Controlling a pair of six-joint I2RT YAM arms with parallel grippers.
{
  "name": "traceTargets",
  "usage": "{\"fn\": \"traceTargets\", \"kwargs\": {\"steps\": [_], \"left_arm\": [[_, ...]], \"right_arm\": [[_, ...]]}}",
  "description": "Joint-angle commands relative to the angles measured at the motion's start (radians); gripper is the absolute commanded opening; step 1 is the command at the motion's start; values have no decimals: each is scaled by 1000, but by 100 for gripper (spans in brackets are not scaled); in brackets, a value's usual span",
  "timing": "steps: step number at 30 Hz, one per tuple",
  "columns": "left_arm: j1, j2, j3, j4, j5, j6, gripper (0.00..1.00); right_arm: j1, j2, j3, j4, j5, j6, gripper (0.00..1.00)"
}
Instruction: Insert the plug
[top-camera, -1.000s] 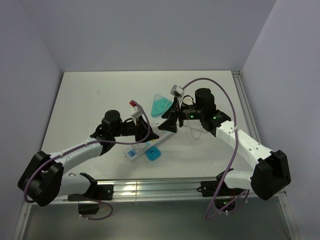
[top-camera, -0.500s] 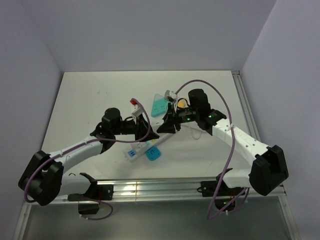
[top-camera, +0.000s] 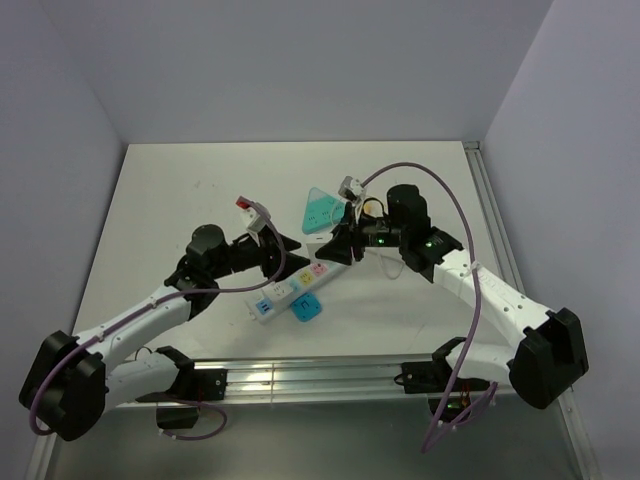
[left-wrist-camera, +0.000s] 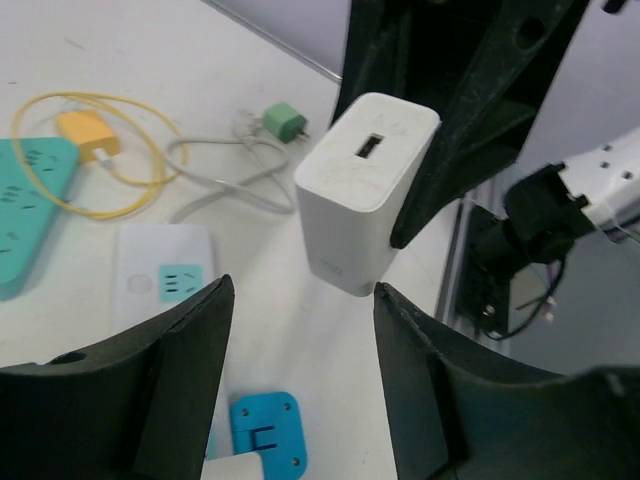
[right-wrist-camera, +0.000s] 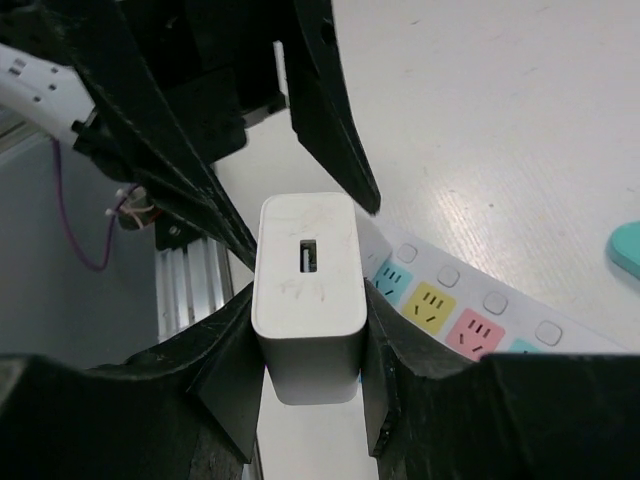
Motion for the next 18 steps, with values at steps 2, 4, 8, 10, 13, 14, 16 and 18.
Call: {"fn": "traceTargets", "kwargs": {"steps": [2,4,8,10,13,14,16,18], "left_arm": [[11,-66,-19,-47,-182,9,67],[11,-100,-38,-50,-225,-21,85],[14,-161,-64,-90,-337,-86,99],[15,-193,-58,-147,-399,-120,99],[15,-239,-72,-172,-436,-146,100],[17,-253,-79,-172,-447,-152,100],[17,-291,-99,-187,-488,-186,100],[17,-318,-101,-219,-516,-207,99]], "right_arm": [[-1,-54,-55,133,123,81,0],[0,-65,-102,170,186,125,0],[13,-94,-181,251,361,203,0],[35,-94,-219,270,488,232,0],[94,-76,-256,315,621,268,0],[105,-59,-262,345,649,278,0],[129,-40,-300,395,726,309,0],[167,-37,-340,489,790,332,0]]}}
